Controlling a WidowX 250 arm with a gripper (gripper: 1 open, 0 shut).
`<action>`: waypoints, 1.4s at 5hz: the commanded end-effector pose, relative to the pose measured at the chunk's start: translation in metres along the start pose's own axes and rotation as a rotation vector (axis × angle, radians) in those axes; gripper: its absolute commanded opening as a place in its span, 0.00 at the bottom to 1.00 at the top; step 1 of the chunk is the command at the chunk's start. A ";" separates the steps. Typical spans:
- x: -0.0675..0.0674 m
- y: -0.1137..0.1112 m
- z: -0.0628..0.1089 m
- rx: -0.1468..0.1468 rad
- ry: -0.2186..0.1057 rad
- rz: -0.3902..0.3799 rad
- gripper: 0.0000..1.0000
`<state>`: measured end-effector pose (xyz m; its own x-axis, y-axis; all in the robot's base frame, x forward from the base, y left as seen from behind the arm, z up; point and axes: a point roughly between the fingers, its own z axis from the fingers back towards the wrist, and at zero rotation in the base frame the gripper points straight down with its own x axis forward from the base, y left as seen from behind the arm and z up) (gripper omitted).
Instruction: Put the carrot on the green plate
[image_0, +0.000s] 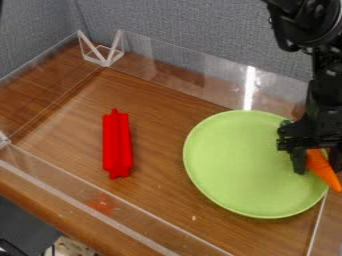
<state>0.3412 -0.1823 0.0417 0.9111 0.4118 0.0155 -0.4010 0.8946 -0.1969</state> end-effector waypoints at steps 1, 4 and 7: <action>-0.011 -0.024 0.023 -0.073 -0.050 -0.048 0.00; -0.007 -0.016 0.003 -0.072 -0.089 0.046 0.00; -0.004 -0.002 -0.002 -0.056 -0.118 0.105 0.00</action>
<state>0.3398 -0.1791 0.0291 0.8362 0.5410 0.0899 -0.5096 0.8270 -0.2374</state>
